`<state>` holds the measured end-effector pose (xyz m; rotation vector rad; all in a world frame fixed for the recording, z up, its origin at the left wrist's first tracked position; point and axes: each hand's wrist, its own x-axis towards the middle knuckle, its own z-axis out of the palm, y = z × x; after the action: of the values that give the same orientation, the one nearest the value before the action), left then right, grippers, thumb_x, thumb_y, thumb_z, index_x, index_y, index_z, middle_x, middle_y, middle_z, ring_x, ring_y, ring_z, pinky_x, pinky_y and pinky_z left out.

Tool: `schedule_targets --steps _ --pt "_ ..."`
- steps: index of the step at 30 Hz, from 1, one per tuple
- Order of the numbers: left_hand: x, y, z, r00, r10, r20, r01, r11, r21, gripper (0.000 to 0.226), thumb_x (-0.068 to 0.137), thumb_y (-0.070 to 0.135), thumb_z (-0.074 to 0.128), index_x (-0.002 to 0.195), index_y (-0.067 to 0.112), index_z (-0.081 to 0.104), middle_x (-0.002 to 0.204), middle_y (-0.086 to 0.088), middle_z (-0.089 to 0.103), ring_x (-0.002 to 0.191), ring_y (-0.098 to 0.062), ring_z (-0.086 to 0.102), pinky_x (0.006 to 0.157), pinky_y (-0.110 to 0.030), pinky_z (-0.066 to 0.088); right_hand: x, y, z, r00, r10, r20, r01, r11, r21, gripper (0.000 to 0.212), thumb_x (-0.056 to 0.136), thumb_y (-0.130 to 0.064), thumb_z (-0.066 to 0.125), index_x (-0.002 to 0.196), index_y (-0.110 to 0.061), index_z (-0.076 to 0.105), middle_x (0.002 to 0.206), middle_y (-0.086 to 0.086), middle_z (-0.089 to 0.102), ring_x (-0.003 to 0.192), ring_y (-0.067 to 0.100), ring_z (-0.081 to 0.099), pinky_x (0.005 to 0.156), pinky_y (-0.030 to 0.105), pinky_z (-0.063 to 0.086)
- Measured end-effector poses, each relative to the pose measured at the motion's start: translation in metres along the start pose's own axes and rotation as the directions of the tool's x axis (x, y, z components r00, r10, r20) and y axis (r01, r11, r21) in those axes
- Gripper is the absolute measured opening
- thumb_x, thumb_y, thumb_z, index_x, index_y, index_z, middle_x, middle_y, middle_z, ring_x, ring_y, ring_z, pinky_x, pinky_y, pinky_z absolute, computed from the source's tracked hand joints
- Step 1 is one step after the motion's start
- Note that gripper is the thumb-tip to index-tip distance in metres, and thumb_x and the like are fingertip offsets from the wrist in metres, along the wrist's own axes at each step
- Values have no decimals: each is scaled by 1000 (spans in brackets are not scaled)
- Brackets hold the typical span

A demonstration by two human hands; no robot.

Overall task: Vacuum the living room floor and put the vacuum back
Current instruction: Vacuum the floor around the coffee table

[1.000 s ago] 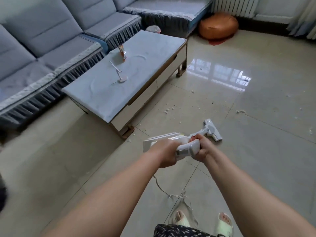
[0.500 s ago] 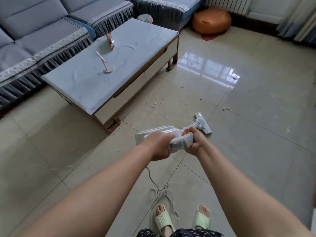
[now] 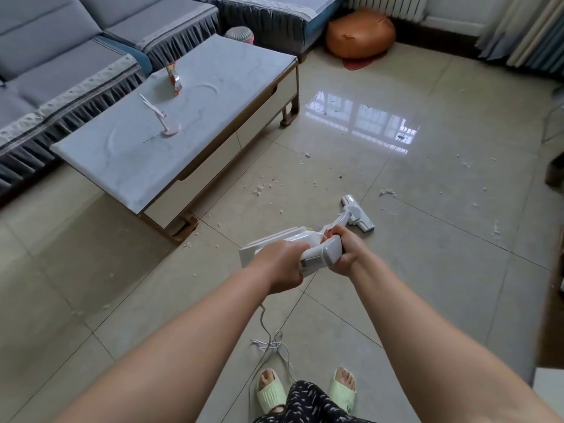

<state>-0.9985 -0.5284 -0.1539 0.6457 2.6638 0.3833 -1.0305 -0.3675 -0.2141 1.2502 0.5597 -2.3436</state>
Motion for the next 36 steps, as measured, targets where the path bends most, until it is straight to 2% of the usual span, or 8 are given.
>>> schedule_targets --steps 2,7,12,18,21,26,30,36 --pt "13 15 4 1000 -8 4 8 1000 -13 21 83 21 60 103 26 57 105 -3 66 94 -28 59 67 -27 37 2 -18 -9 1000 12 4 -12 1000 -13 26 84 -7 55 59 -10 49 51 -2 51 43 8 51 50 17 50" --pt "39 46 13 999 -34 22 35 999 -41 18 81 20 60 98 25 56 101 -4 66 91 -28 59 65 -28 39 4 -58 -26 999 33 -13 -33 999 -22 22 84 -9 58 64 -9 50 49 0 52 39 9 51 47 16 49" --pt "63 72 13 999 -31 20 32 998 -51 19 81 20 61 97 27 55 100 -4 65 88 -27 58 65 -28 41 5 -93 -38 999 53 -9 -52 996 69 8 83 -13 62 83 -5 61 56 2 60 45 10 56 49 20 53" --pt "92 87 8 1000 -19 23 20 999 -36 20 80 20 61 99 26 56 99 -4 65 87 -27 58 65 -29 42 2 -122 -40 998 64 -14 -62 991 120 14 85 -14 61 74 -4 60 58 3 62 56 10 58 59 21 55" --pt "105 85 4 1000 -15 25 16 999 -29 21 81 20 62 100 24 57 100 -4 66 88 -28 59 65 -29 43 7 -132 -35 998 69 -5 -67 989 134 14 85 -14 60 75 -4 60 57 4 63 60 9 58 53 22 55" --pt "132 79 -3 999 -3 39 3 1000 -17 25 81 22 63 105 24 58 103 -4 66 92 -28 60 70 -31 50 17 -153 -22 997 77 -23 -74 990 123 14 85 -13 61 74 -4 60 54 5 62 59 9 56 51 21 55" --pt "163 76 -13 999 22 47 -21 1000 -22 24 81 22 62 104 26 57 102 -3 66 91 -26 59 66 -28 42 28 -177 -12 997 69 -25 -65 989 135 12 83 -12 62 75 -4 60 55 5 62 59 8 56 54 21 55" --pt "214 75 -23 996 65 62 -62 997 -43 22 82 22 61 102 27 57 106 -4 65 96 -29 59 68 -27 39 52 -219 0 995 47 -88 -35 990 139 17 84 -13 61 70 -3 60 56 3 61 45 11 57 51 22 55"
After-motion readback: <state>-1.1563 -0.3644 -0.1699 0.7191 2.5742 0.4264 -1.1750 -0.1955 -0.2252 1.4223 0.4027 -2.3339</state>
